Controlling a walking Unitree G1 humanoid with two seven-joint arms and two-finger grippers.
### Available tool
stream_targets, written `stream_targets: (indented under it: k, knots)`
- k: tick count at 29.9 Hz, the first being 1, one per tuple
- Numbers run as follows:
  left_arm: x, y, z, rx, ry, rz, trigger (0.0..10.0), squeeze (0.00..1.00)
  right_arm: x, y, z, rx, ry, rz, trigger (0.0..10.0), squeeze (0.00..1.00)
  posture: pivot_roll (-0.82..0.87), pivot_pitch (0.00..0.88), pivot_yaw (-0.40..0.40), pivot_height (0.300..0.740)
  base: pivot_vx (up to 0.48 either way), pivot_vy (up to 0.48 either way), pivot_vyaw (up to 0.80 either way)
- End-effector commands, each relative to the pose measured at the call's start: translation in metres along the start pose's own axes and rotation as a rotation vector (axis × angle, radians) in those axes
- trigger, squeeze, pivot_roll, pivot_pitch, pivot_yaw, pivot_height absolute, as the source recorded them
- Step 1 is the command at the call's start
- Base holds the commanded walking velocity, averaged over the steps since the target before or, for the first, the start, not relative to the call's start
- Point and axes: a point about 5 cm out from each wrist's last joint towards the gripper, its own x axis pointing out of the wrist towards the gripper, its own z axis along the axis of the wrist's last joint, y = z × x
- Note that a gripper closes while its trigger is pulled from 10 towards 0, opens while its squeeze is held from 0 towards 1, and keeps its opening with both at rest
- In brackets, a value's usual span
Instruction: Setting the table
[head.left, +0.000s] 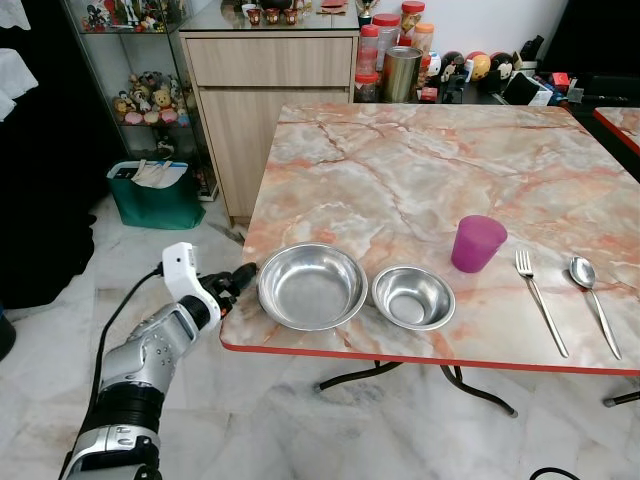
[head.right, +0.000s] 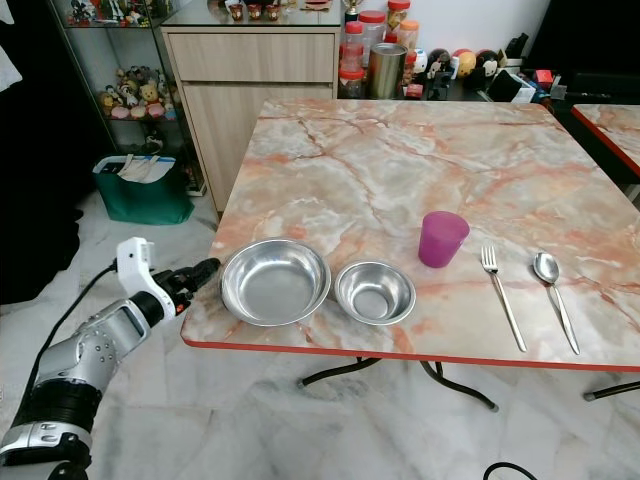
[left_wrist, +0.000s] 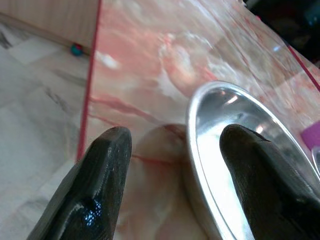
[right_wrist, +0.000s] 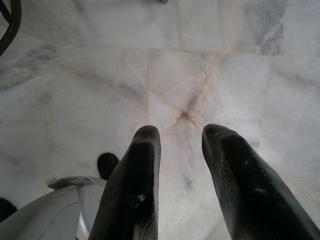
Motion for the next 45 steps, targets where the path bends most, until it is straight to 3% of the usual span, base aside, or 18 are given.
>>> stream_targets:
  k: [1,8,20,45]
  knots:
    - [0.002,-0.006,0.002,0.028,0.009,-0.007,10.0,0.00,-0.001,-0.002,-0.002,0.010,0.005,-0.011,10.0,0.00,0.09,0.118,0.011,0.740,0.000,0.000,0.00]
    - [0.003,-0.016,-0.001,0.039,0.022,-0.066,10.0,0.00,-0.001,-0.001,-0.002,0.008,0.007,-0.009,10.0,0.00,0.10,0.114,0.011,0.740,0.000,0.000,0.00]
    - [0.004,-0.015,-0.001,0.088,0.030,-0.027,10.0,0.00,-0.001,-0.001,-0.003,0.008,0.007,-0.008,10.0,0.00,0.09,0.103,0.017,0.740,0.000,0.000,0.00]
    - [0.005,-0.013,-0.007,0.108,0.067,0.013,10.0,0.00,-0.001,-0.002,-0.003,0.011,0.007,-0.012,10.0,0.00,0.09,0.116,0.011,0.740,0.000,0.000,0.00]
